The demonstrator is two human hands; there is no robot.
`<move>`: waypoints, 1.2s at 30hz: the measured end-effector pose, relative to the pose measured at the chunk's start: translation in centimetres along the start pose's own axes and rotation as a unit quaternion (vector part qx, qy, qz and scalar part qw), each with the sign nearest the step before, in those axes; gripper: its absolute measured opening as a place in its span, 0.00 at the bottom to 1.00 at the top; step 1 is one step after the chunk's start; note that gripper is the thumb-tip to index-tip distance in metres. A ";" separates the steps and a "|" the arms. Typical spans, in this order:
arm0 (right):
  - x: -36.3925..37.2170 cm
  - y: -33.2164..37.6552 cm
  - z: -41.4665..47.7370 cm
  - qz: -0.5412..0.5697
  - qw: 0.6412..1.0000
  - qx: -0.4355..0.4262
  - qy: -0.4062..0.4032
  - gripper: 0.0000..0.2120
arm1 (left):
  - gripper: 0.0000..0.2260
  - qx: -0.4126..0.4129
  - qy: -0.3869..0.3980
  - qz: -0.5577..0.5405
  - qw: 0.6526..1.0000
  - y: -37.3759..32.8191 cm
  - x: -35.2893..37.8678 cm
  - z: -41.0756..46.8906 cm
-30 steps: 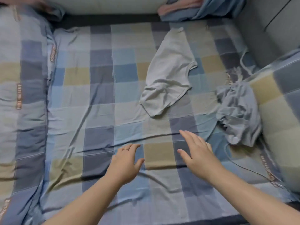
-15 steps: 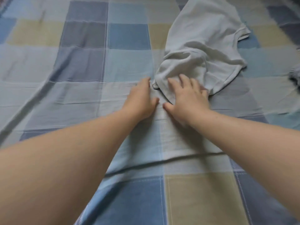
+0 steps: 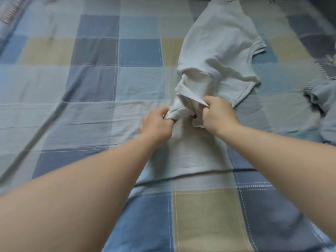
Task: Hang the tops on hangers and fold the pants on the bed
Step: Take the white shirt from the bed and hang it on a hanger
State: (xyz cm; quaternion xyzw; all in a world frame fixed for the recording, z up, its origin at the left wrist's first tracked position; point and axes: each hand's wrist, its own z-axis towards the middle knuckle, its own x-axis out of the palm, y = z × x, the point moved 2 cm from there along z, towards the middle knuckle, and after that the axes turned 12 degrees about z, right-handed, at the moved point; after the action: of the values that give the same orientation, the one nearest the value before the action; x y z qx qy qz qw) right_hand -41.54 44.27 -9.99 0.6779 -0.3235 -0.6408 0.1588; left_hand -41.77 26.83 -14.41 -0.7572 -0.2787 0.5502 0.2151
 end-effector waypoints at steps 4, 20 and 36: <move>-5.5 2.2 -4.3 0.020 0.999 0.022 0.014 0.14 | 0.07 0.020 0.020 -0.057 0.998 -2.5 -4.8 -7.0; -34.4 17.0 -29.3 0.351 0.924 0.155 -0.009 0.09 | 0.15 0.026 0.061 -0.135 0.989 -26.0 -28.3 -37.3; -40.0 19.2 -42.9 0.275 0.951 0.060 0.130 0.22 | 0.13 0.079 0.072 -0.313 0.944 -41.4 -33.4 -48.1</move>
State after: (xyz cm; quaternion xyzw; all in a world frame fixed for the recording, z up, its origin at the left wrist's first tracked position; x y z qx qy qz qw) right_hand -3.14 47.15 38.27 0.6488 -0.5117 -0.4576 0.3283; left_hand -11.60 35.06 50.06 -0.6503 -0.4408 0.4194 0.4549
